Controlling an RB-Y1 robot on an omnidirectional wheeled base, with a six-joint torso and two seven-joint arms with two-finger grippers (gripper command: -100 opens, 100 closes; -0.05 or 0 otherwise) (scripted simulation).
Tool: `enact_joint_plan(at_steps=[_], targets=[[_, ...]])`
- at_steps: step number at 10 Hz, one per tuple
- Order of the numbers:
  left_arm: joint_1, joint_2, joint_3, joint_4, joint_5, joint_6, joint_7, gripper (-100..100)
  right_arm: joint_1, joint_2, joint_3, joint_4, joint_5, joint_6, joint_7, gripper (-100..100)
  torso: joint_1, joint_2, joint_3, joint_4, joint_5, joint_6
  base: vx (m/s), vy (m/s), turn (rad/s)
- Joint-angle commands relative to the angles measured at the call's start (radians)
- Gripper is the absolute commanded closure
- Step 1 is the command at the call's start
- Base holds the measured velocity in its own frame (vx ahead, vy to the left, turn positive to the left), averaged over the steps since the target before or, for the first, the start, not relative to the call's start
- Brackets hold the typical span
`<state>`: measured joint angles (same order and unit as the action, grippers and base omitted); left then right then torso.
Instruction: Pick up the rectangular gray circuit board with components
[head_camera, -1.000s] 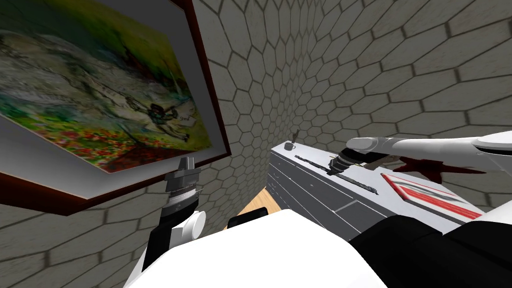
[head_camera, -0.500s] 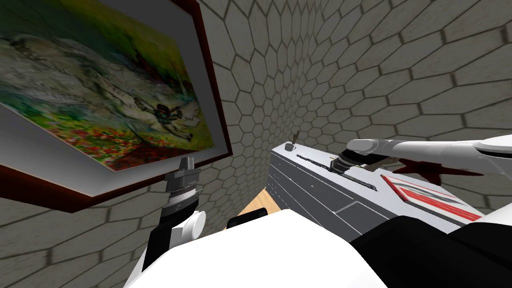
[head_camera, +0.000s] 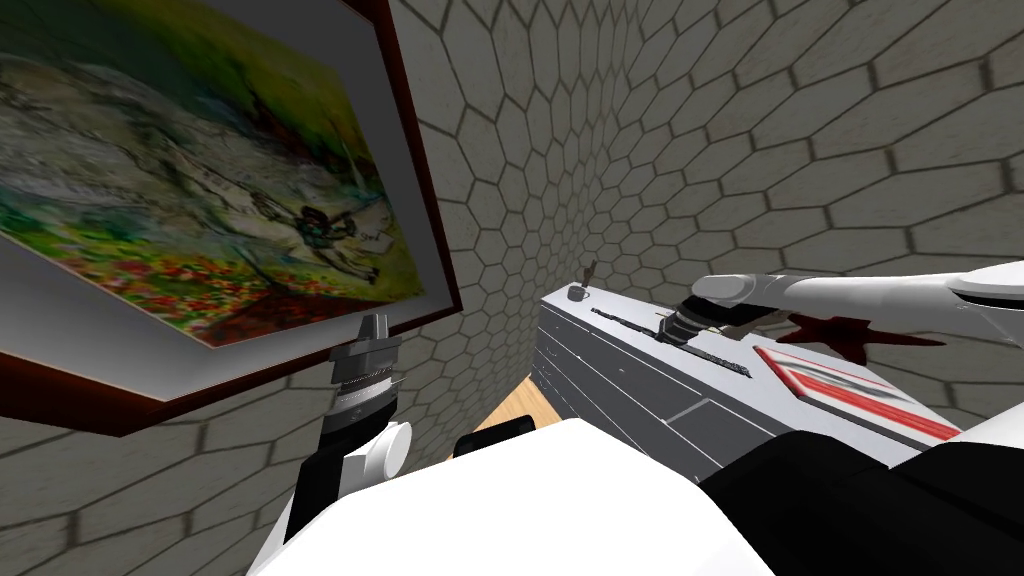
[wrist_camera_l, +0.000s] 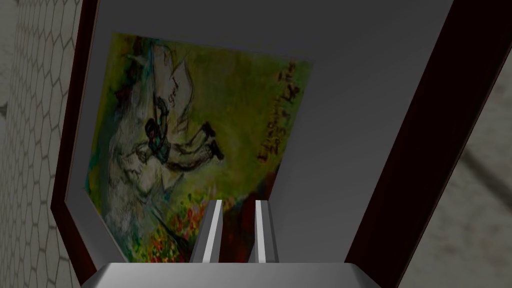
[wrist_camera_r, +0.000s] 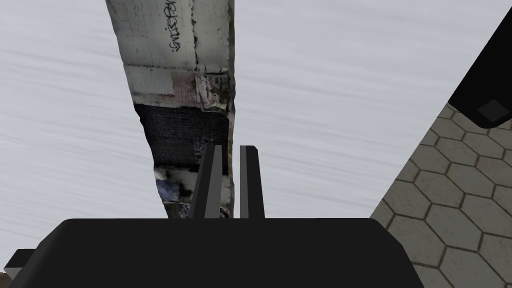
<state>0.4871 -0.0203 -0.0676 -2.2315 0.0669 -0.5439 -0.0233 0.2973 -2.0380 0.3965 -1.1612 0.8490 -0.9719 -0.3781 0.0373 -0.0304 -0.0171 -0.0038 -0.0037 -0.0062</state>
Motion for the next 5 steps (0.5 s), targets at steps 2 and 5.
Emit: enact_joint_plan(at_steps=[2,5], targets=[[0.0,0.0,0.0,0.0,0.0,0.0,0.0,0,0.075,-0.068,-0.048,-0.015,-0.074,0.025,0.028,100,-0.001,0.001,0.0,0.0,-0.001,-0.001,-0.023,-0.034,-0.101],[0.0,0.0,0.0,0.0,0.0,0.0,0.0,0,0.153,-0.14,-0.075,-0.03,-0.152,0.046,0.044,100,0.0,-0.001,0.0,0.0,-0.001,-0.001,-0.004,-0.033,-0.06]])
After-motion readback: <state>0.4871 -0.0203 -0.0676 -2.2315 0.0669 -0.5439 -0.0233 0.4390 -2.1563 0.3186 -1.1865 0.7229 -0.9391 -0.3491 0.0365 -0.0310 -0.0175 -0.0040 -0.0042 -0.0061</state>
